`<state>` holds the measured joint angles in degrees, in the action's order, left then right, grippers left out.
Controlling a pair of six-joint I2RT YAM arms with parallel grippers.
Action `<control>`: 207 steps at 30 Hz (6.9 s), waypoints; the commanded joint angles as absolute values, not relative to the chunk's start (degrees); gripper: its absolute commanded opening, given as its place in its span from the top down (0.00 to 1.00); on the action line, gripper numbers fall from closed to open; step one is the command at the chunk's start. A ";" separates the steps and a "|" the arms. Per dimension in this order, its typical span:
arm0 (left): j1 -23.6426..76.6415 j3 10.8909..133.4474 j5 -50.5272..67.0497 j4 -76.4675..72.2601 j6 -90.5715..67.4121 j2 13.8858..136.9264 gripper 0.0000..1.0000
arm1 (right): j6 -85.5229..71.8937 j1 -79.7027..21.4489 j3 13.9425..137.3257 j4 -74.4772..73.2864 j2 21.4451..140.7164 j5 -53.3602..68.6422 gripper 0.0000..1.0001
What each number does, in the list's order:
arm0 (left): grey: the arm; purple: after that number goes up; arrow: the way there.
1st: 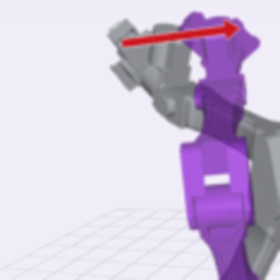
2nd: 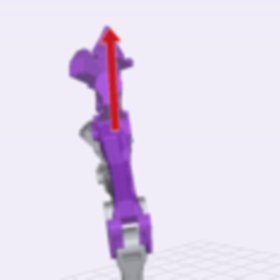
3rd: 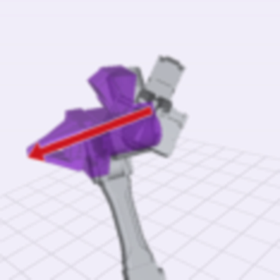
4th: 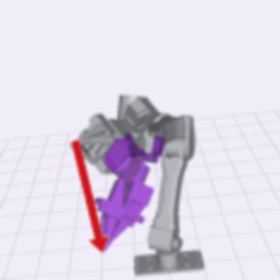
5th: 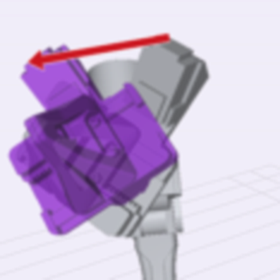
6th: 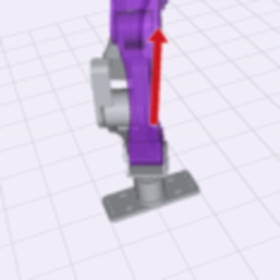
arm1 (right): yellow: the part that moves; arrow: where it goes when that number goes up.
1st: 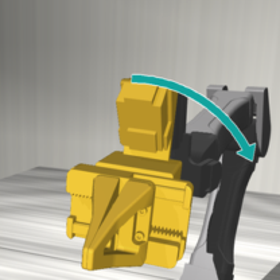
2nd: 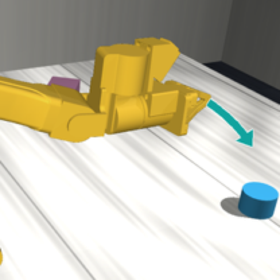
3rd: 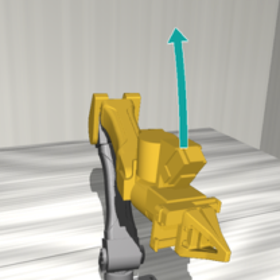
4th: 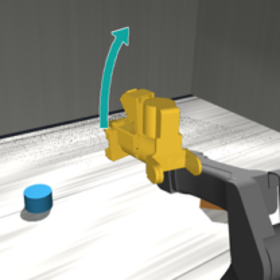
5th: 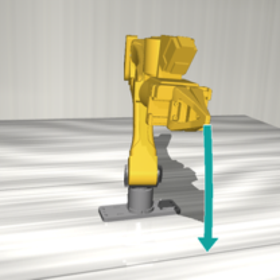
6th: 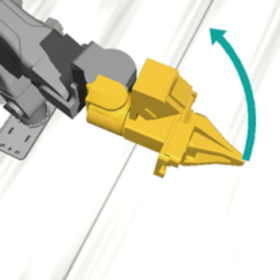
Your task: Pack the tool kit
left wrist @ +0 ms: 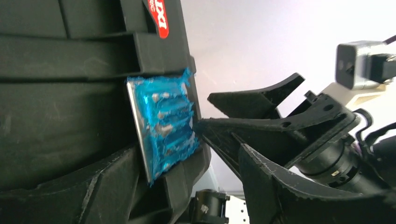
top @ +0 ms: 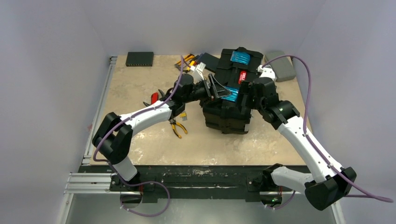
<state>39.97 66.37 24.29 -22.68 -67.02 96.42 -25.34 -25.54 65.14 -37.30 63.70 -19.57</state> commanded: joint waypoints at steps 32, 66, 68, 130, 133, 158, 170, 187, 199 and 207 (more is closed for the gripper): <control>43.17 86.31 17.23 17.15 -40.19 96.74 0.18 | -39.06 -34.11 80.23 -58.17 74.24 -41.02 0.01; 46.58 104.91 3.27 39.42 -36.39 116.82 0.32 | -33.03 -13.92 51.40 -36.99 68.19 -13.08 0.26; 46.58 105.08 2.97 39.78 -36.26 116.99 0.33 | -33.06 -13.16 50.43 -35.42 67.89 -10.19 0.39; 46.26 101.55 4.48 40.25 -34.83 127.44 0.46 | -54.38 13.14 29.11 -5.50 56.49 52.25 0.70; 46.29 101.43 4.61 40.01 -34.76 127.44 0.47 | -55.13 13.65 28.56 -5.04 55.72 52.70 0.71; 45.91 101.11 4.48 39.63 -34.57 123.05 0.44 | -26.11 -2.18 58.03 -41.82 57.38 5.58 0.04; 45.75 101.30 5.01 39.59 -34.24 122.87 0.44 | -26.92 -16.34 69.03 -48.11 66.35 -15.72 0.01; 45.70 101.23 3.85 40.25 -33.90 123.70 0.45 | -31.58 -16.96 63.73 -49.91 73.89 -23.41 0.33; 45.62 101.83 3.62 41.05 -33.45 125.67 0.46 | -34.33 -5.74 49.46 -33.15 61.91 4.36 0.64; 45.83 103.13 4.51 41.71 -33.25 127.36 0.48 | -39.06 -2.20 43.78 -25.38 60.20 18.33 0.71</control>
